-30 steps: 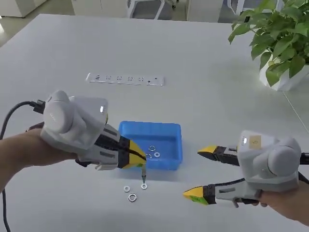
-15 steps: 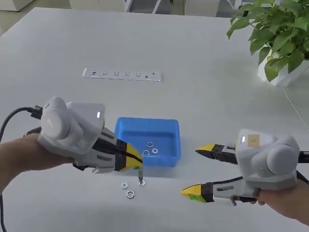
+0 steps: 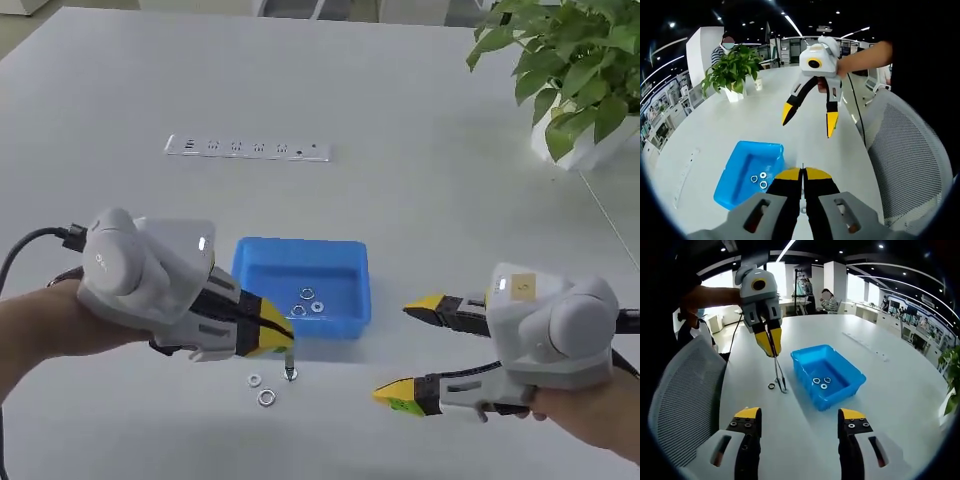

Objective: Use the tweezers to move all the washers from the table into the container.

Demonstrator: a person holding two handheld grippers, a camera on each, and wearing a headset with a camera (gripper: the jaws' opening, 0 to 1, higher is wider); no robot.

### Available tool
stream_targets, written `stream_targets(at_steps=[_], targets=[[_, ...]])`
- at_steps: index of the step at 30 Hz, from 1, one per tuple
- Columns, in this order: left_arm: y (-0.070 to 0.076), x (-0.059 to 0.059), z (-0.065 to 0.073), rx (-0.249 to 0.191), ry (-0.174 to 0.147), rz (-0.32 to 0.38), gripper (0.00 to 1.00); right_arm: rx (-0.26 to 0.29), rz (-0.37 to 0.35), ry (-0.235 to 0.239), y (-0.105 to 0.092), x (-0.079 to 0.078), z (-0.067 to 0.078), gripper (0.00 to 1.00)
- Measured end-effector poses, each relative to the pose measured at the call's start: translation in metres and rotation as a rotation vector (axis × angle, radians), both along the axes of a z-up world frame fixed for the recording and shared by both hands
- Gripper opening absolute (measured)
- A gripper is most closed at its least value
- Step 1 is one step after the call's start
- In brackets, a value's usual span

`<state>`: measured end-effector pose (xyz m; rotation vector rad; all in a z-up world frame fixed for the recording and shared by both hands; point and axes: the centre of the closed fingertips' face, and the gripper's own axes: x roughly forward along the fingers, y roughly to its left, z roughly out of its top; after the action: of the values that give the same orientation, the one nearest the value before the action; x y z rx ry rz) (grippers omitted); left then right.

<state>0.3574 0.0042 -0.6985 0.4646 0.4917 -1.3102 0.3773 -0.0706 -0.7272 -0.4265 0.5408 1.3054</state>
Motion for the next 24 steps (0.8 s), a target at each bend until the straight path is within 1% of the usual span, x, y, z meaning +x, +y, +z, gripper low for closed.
stream_targets(at_steps=[5,9,13,18,24], targets=[[0.001,0.0,0.0,-0.003,0.009,0.001,0.04,0.001,0.007,0.006,0.002,-0.002,-0.001,0.62],[0.004,0.001,-0.001,0.013,0.008,-0.007,0.04,0.008,0.018,0.006,0.006,-0.003,-0.002,0.61],[0.004,0.0,-0.001,0.016,0.013,-0.017,0.04,0.021,0.039,0.0,0.012,-0.004,-0.001,0.58],[0.003,-0.002,-0.001,0.011,0.022,-0.023,0.04,0.031,0.094,-0.012,0.027,-0.009,0.0,0.55],[0.005,-0.003,-0.001,0.013,0.031,-0.025,0.04,0.044,0.14,-0.021,0.043,-0.011,-0.001,0.49]])
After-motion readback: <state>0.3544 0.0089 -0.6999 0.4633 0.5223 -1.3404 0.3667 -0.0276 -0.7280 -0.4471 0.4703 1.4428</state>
